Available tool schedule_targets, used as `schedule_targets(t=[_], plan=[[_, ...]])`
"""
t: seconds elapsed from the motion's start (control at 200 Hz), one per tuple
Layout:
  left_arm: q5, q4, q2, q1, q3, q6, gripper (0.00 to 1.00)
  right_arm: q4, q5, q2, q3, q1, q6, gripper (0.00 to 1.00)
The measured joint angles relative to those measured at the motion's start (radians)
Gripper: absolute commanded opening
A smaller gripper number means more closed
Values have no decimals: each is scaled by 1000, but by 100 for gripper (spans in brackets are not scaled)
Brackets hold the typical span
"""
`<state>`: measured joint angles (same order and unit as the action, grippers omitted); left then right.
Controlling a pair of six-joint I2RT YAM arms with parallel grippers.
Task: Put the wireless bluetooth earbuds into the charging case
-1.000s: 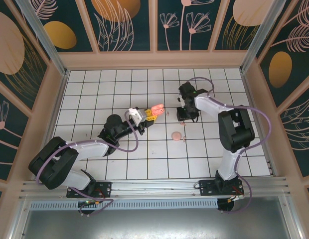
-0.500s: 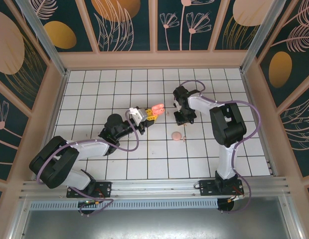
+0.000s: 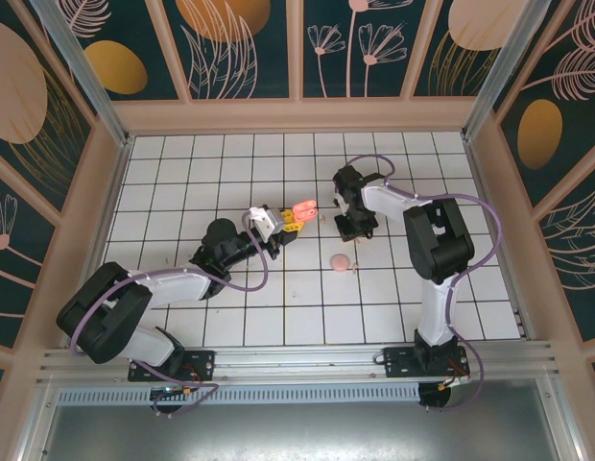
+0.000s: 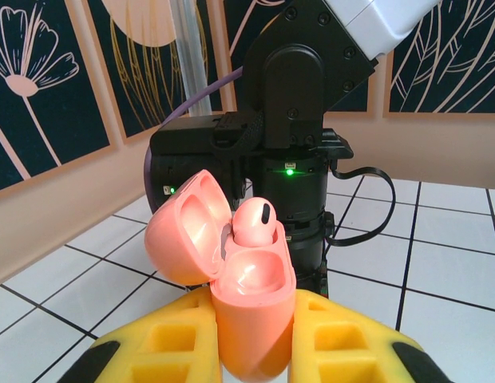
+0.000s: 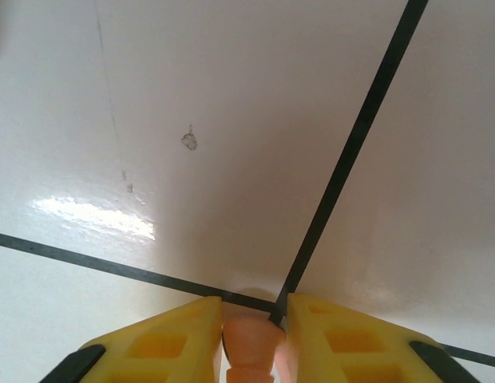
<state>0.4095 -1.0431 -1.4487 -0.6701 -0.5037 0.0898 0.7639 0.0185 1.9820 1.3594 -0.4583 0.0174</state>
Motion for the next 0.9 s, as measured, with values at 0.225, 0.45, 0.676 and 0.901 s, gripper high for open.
schedule_targets(t=[0.225,0.45,0.676,0.901], plan=[[0,0,0,0,0,0,11,0,0,0,0,0,-1,25],[0,0,0,0,0,0,11,-15,-9,-12,-14,-1,-8,23],[-3,-24,-11,0,0,-10,11,-78,-61,-133,-72,12,-46,23],[-3,-110,-61,0,0,-63,10,-264,-147,-392,-157,18,-118,22]])
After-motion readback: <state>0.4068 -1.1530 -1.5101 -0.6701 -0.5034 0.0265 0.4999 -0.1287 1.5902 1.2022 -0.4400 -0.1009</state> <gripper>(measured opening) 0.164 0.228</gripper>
